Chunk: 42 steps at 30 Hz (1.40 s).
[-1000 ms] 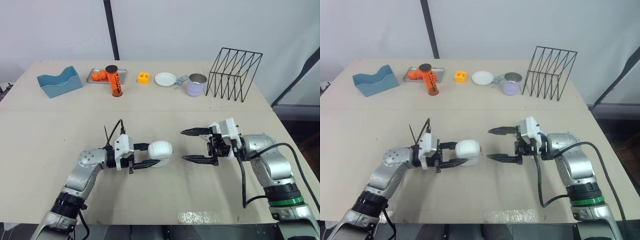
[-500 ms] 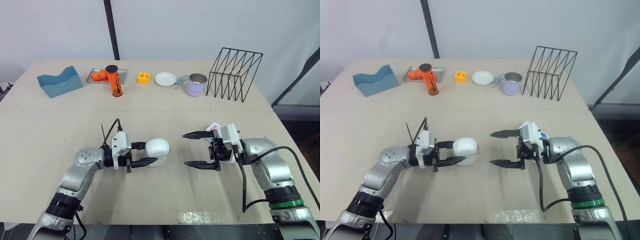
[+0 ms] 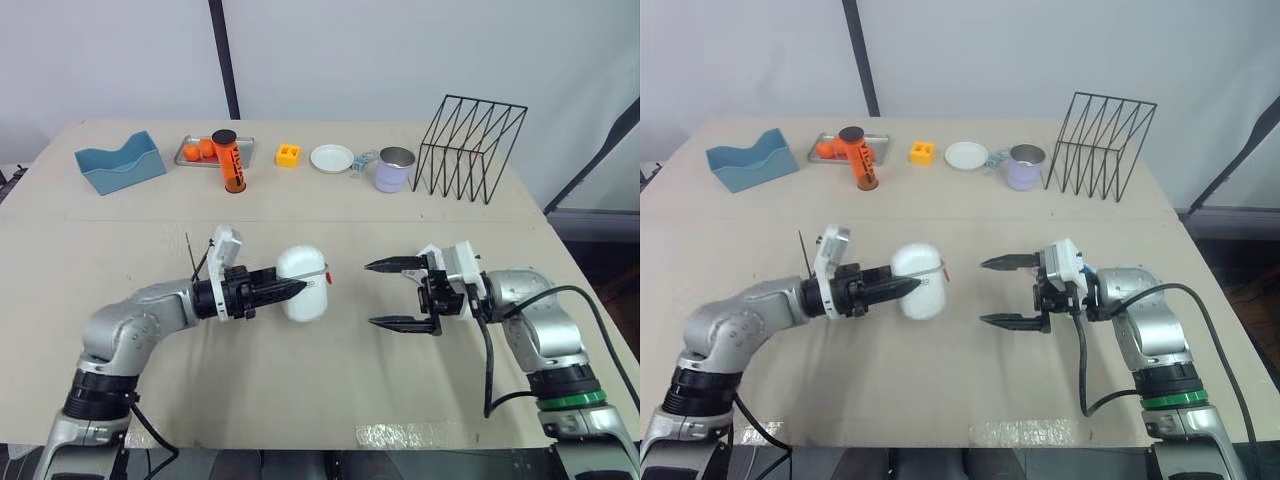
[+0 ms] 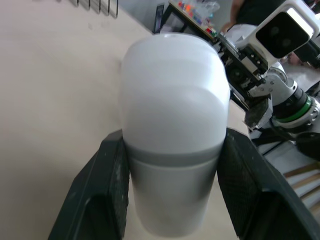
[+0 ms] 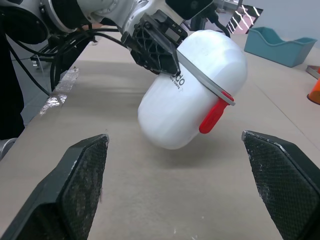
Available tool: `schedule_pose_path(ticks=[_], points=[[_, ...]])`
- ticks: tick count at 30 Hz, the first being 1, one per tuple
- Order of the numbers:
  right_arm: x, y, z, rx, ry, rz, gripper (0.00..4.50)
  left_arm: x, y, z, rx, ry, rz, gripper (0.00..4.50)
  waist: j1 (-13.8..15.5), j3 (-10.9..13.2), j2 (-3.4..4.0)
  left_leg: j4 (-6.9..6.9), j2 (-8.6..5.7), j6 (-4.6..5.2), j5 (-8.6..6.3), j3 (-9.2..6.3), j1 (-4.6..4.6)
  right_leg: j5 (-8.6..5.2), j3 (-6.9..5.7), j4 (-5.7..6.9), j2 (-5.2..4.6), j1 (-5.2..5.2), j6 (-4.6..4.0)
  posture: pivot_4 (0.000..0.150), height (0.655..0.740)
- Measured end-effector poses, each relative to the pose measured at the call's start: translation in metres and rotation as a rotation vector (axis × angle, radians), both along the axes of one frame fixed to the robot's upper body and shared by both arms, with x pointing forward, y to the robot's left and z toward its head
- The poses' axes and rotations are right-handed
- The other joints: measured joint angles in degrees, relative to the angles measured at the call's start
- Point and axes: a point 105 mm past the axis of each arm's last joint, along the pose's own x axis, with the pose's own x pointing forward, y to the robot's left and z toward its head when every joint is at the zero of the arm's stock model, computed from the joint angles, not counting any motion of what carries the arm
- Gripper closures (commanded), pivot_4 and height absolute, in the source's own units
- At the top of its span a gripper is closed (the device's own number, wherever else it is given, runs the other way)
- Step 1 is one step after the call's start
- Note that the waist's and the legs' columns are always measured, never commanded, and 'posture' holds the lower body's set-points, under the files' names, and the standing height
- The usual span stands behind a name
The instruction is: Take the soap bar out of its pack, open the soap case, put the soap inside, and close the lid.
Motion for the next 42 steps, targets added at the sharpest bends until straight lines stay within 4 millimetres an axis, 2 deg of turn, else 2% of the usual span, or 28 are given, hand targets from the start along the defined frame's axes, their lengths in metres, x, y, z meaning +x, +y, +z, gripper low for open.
schedule_pose_path(ticks=[6,11,18,34,35,38,39,41,42], points=[[0.001,-0.001,-0.001,0.000,0.005,-0.003,0.10,-0.023,0.006,-0.018,0.066,0.289,-0.089,2.56,0.02,0.02,0.00,0.01,0.00,-0.03,0.02,-0.04,0.00,0.00,-0.03,0.00,-0.02,0.00,0.00,0.150,0.7400],[0.001,-0.001,-0.001,-0.001,0.006,-0.002,0.10,-0.034,0.014,-0.028,0.095,0.431,-0.125,2.56,0.04,0.02,0.01,-0.01,0.00,-0.03,0.02,-0.04,0.00,0.00,-0.03,0.00,-0.02,0.00,-0.01,0.150,0.7400],[-0.002,0.000,-0.002,-0.007,0.026,0.012,0.10,-0.031,0.023,-0.038,0.125,0.512,-0.080,2.56,0.07,0.02,0.01,0.00,0.00,-0.04,0.03,-0.05,0.00,0.00,-0.03,0.00,-0.03,0.00,-0.01,0.150,0.7400],[-0.013,0.002,-0.007,-0.019,0.051,0.054,0.10,-0.026,0.025,-0.044,0.147,0.499,-0.057,2.56,0.08,0.01,0.01,0.00,-0.02,-0.06,0.03,-0.04,0.01,0.00,-0.03,0.00,-0.04,0.02,-0.01,0.150,0.7400],[-0.013,0.001,-0.007,-0.020,0.052,0.054,0.03,-0.025,0.024,-0.044,0.147,0.486,-0.062,2.06,0.10,0.01,0.01,0.00,-0.02,-0.06,0.03,-0.05,0.02,0.00,-0.03,0.00,-0.05,0.04,-0.01,0.150,0.7400],[-0.013,0.001,-0.008,-0.021,0.052,0.053,0.00,-0.023,0.025,-0.049,0.177,0.478,-0.044,1.20,0.08,0.01,0.01,0.00,-0.01,-0.06,0.03,-0.04,0.04,0.01,-0.03,0.00,-0.03,0.04,-0.01,0.150,0.7400],[-0.014,0.001,-0.008,-0.022,0.054,0.052,0.00,-0.020,0.029,-0.053,0.197,0.486,-0.018,0.61,0.04,0.01,0.01,0.00,-0.01,-0.06,0.03,-0.04,0.04,0.01,-0.03,0.00,-0.02,0.03,-0.01,0.150,0.7400],[-0.014,0.001,-0.008,-0.024,0.054,0.051,0.00,-0.020,0.028,-0.051,0.187,0.481,-0.033,0.06,0.09,0.01,0.01,-0.01,-0.02,-0.06,0.03,-0.04,0.04,0.01,-0.03,0.00,-0.04,0.04,-0.01,0.150,0.7400],[-0.013,0.001,-0.008,-0.024,0.054,0.051,0.00,-0.020,0.026,-0.049,0.182,0.475,-0.043,0.02,0.10,0.01,0.01,0.00,-0.02,-0.06,0.03,-0.05,0.04,0.01,-0.04,0.00,-0.05,0.05,-0.01,0.150,0.7400]])
